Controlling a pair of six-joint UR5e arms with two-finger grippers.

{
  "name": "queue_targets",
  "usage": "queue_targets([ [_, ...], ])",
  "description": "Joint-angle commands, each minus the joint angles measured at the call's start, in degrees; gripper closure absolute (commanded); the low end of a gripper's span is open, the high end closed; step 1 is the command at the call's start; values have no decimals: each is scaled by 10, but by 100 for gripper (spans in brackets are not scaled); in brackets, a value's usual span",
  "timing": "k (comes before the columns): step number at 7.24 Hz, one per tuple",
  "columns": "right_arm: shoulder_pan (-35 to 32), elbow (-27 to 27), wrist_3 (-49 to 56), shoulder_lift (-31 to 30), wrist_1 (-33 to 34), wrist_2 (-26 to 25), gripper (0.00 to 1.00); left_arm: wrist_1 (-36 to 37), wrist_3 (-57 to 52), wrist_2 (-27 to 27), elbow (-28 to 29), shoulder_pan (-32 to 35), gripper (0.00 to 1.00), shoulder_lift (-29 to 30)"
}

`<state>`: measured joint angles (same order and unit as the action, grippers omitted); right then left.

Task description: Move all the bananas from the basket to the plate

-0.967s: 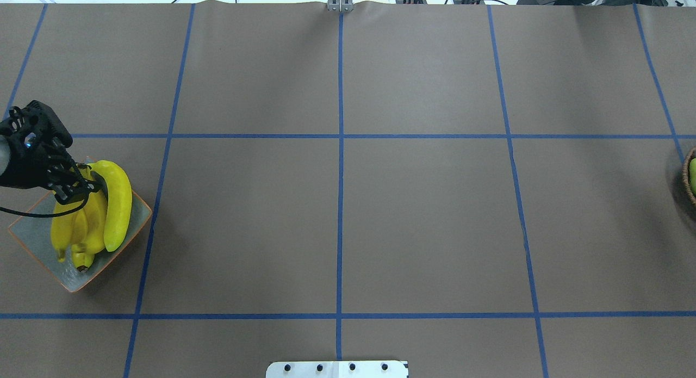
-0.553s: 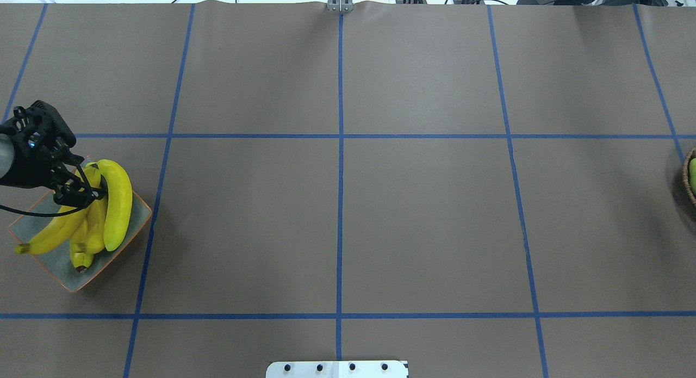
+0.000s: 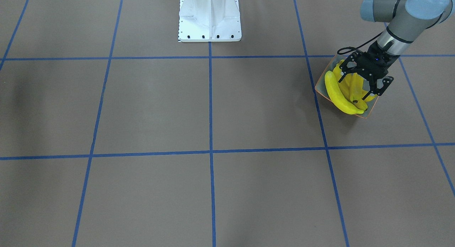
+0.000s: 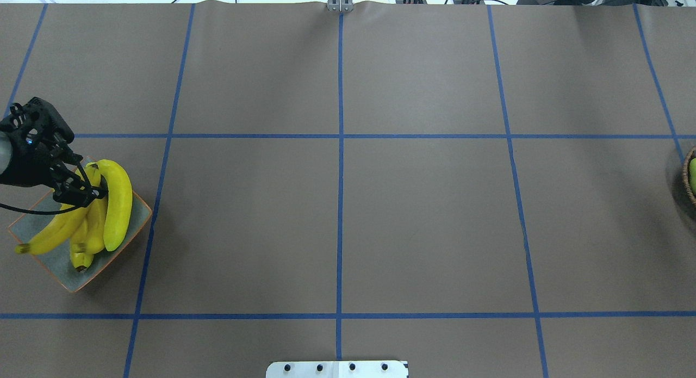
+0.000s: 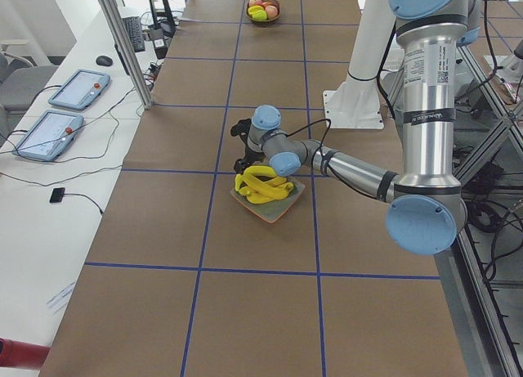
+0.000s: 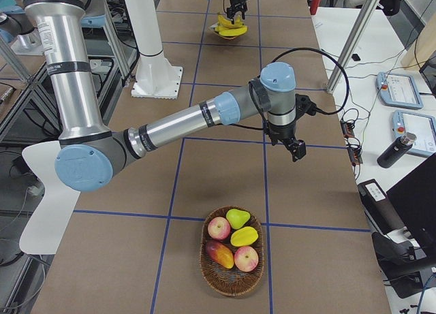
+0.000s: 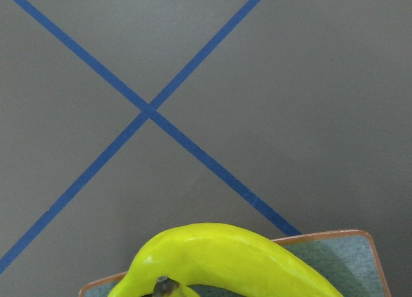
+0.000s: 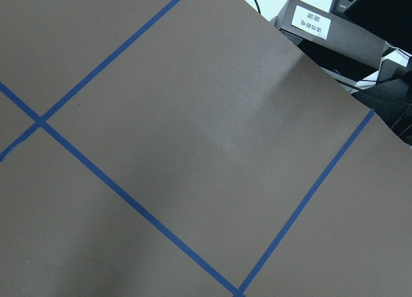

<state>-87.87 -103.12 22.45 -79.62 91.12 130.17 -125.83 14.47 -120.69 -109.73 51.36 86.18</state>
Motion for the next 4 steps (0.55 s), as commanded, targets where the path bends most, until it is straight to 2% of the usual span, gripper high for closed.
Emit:
queue_targets([
  [1,-31,37,-5,-1,6,0,0,51,58,-64,-2,75,1,1],
  [2,-45,63,-4,-4,6,-1,0,111,57,-115,-7,145,1,12],
  [3,-54,87,-2,-11,2,-3,0,126,56,-147,-5,204,1,5],
  [4,-69,99,-2,-34,-1,-2,0,133,30,-147,19,248,1,4],
])
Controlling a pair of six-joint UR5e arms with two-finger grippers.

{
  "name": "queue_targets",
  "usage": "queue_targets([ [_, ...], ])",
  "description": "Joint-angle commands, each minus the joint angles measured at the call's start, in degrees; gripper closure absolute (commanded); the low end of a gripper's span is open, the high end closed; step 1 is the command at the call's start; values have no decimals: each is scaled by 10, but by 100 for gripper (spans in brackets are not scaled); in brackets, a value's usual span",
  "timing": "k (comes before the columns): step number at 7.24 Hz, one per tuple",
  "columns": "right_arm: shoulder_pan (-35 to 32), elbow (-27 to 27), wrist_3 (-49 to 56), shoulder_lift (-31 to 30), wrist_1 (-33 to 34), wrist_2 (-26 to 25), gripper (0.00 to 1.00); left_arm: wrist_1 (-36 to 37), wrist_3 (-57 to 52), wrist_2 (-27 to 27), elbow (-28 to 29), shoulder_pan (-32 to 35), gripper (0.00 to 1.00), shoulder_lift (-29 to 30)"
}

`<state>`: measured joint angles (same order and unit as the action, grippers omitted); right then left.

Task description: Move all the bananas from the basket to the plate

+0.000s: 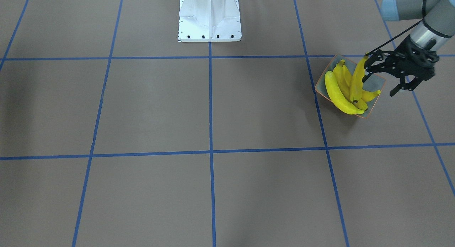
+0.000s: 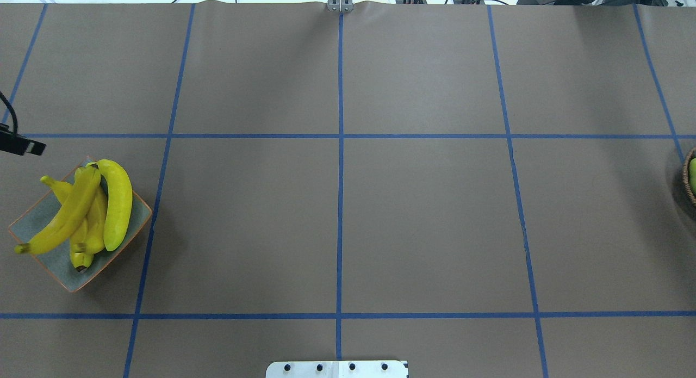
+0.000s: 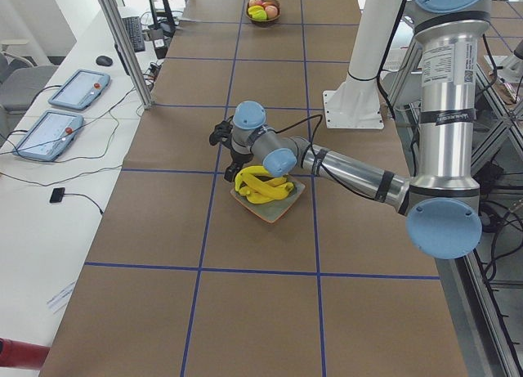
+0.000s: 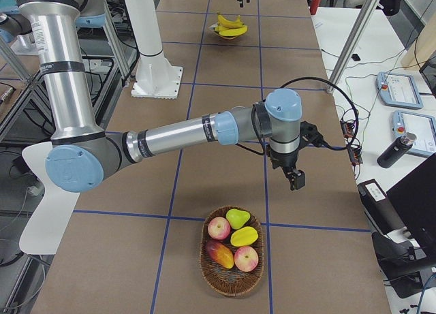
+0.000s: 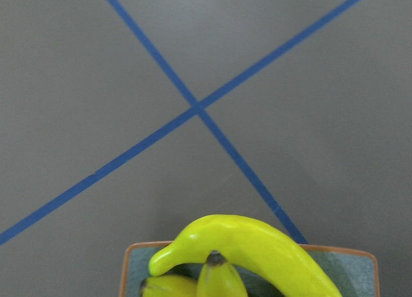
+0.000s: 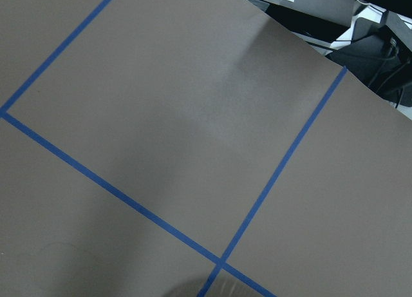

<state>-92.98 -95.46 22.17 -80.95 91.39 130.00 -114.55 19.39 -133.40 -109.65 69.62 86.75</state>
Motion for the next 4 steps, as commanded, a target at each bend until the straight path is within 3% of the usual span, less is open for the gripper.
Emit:
queue_targets([
  [1,-24,22,-1,-33,-2,-1,0,60,-126,-18,44,110,1,-1],
  [2,-26,23,-1,-38,2,-1,0,137,-221,-13,48,170,0,0],
  [4,-25,40,-18,-39,3,1,0,229,-258,37,55,191,0,-3],
])
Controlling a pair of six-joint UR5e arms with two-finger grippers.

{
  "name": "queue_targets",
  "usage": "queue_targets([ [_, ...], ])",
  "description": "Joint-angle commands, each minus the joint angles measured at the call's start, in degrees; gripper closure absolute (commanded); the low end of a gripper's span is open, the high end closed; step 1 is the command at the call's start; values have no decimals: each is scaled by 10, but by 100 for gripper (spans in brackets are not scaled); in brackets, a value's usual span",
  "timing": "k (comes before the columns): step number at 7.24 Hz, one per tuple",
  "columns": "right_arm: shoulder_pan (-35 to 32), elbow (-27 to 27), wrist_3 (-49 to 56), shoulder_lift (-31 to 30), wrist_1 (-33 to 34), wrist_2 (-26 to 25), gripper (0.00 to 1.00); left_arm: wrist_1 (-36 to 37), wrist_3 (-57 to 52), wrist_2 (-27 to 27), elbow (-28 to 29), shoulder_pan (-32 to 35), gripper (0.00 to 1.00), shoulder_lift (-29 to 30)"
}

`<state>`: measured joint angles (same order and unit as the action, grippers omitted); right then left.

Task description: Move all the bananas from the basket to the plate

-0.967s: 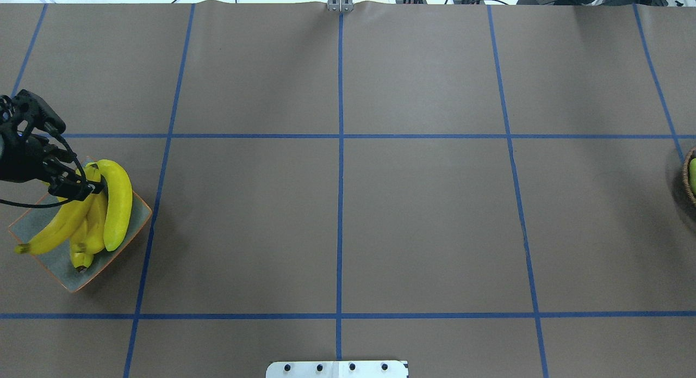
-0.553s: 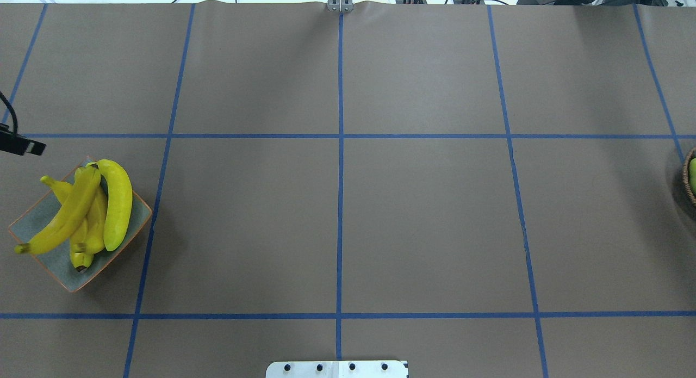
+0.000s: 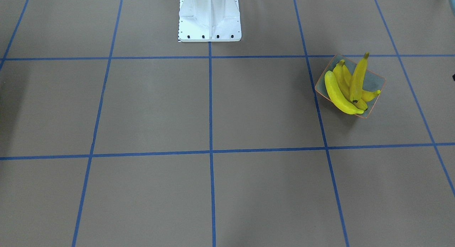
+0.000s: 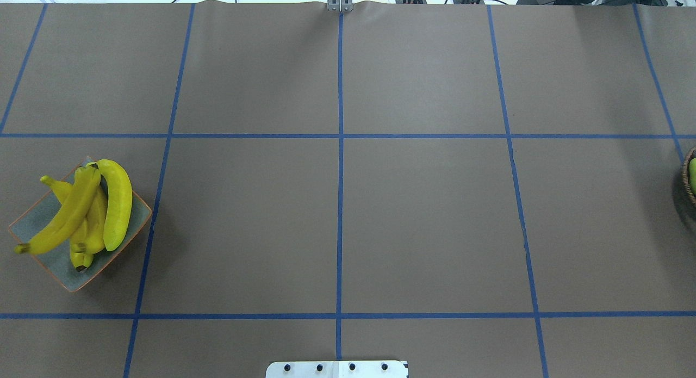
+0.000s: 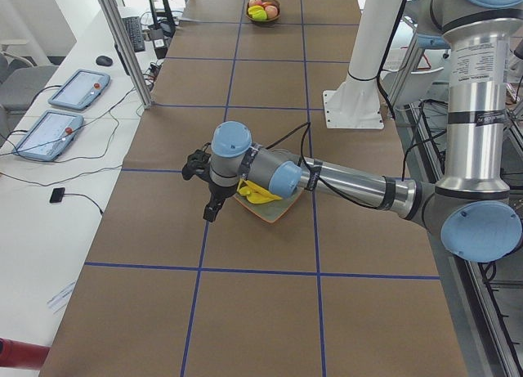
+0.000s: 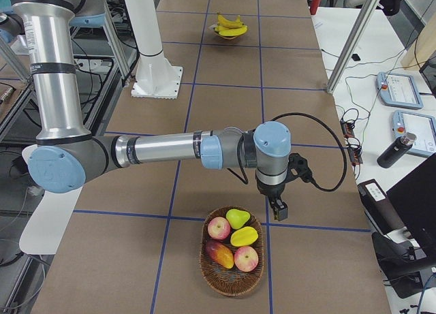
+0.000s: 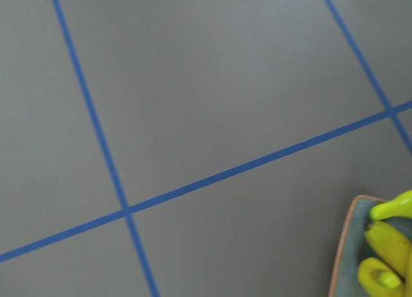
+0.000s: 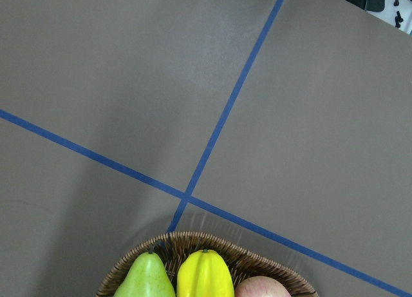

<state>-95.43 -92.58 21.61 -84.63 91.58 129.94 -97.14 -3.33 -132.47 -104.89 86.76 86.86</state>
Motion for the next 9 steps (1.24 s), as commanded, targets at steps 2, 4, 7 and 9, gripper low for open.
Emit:
queue_targets([
  [2,0,11,-87,5,3,9,1,69,-22,27,30,21,0,-26],
  [4,6,11,-228,-12,-8,33,0,73,-22,-3,42,22,0,-38],
  [7,48,6,-214,-13,-35,-4,0,72,-24,-37,41,22,0,-42],
  [9,80,11,-147,-19,-14,-7,0,84,-29,-41,41,22,0,-47],
])
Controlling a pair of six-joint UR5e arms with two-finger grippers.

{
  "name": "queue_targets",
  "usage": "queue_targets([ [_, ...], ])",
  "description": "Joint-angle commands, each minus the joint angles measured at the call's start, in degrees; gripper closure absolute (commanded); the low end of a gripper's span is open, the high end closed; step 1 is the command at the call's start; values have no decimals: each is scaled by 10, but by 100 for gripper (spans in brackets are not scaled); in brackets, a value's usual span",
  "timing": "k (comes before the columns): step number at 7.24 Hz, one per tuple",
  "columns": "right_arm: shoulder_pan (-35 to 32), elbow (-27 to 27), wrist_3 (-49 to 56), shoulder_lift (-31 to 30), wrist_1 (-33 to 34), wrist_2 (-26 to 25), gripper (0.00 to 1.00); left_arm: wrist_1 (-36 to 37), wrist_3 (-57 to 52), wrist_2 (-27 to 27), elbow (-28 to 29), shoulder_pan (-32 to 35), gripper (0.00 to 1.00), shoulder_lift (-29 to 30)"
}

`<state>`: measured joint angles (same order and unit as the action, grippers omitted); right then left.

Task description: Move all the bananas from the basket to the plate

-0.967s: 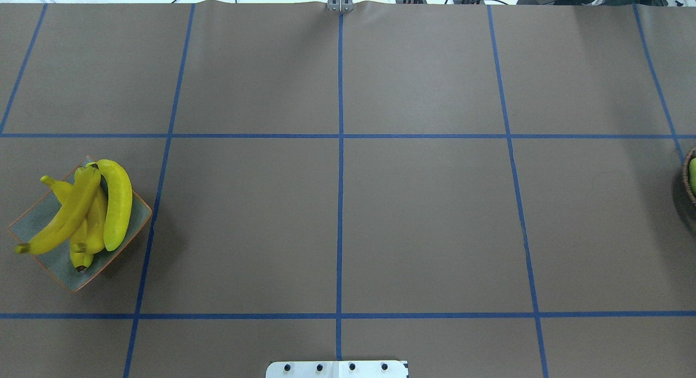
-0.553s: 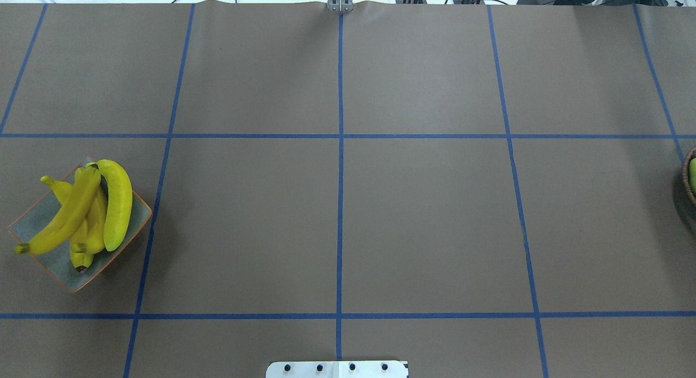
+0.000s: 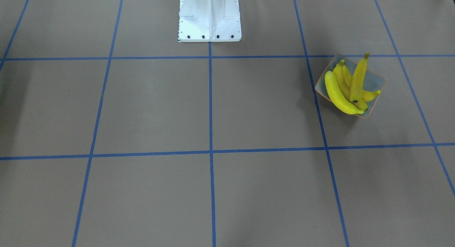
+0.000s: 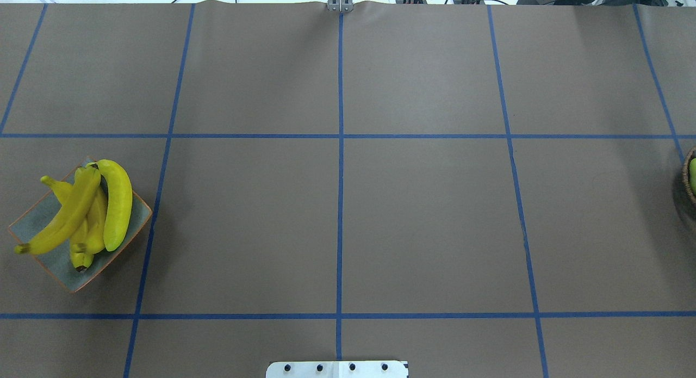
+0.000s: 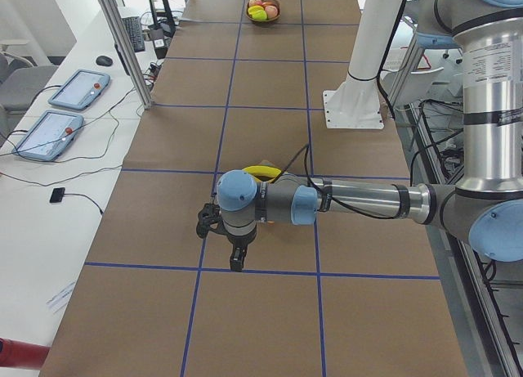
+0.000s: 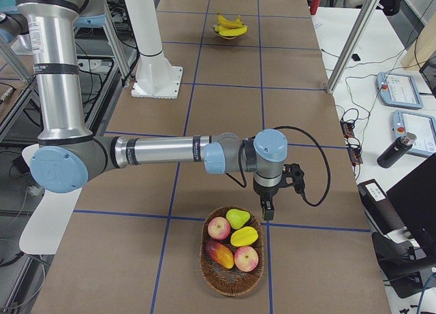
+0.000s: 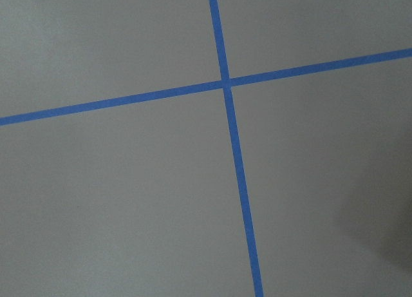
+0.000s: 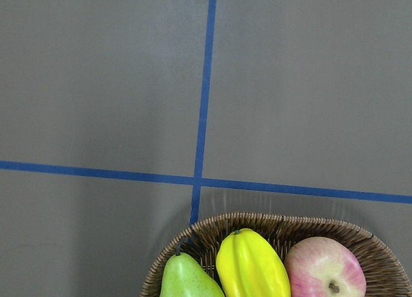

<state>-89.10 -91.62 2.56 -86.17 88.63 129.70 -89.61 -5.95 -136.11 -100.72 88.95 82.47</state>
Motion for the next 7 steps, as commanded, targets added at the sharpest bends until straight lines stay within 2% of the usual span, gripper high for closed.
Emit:
queue_targets([
  [1,17,2,79,-5,40,-4,0,28,-3,-6,-3,1,0,-6],
  [3,17,3,78,-22,35,-8,0,23,-5,0,-5,0,0,-6],
  [7,11,5,63,-20,35,-8,0,23,-5,0,-8,0,0,-6],
])
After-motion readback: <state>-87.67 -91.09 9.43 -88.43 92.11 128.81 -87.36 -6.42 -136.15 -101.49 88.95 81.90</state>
